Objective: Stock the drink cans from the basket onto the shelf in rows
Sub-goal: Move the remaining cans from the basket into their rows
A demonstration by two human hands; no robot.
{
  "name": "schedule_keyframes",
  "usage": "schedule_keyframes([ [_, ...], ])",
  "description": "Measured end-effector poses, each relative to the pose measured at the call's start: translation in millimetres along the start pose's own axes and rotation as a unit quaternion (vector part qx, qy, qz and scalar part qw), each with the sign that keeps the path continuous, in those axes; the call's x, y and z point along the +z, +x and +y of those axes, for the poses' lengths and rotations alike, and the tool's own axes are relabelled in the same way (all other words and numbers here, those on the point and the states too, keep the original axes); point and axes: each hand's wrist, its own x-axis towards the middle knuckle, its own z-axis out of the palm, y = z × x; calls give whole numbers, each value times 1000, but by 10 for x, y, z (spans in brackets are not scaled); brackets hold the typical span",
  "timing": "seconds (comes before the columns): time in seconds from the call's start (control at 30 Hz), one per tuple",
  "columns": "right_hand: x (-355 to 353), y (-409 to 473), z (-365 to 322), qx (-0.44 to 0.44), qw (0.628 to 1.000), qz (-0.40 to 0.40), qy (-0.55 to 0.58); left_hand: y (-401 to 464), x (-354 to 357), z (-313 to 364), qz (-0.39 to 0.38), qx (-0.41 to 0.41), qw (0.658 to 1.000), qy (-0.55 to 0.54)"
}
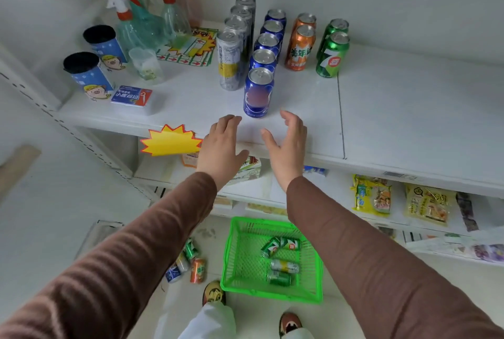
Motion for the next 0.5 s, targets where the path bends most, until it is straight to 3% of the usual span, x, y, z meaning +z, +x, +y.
schedule_keyframes([
  [0.1, -254, -217, 226, -89, 995, -6, -33, -310, 134, 189, 43, 6, 999, -25],
  [0.23, -565, -580, 704, -127, 989, -73, -29, -872, 522, 376, 35, -51, 998, -28],
  [0.5, -848, -1320, 1792, -42, 973, -211, -81, -1910, 1501, 500, -80, -196, 976, -47],
])
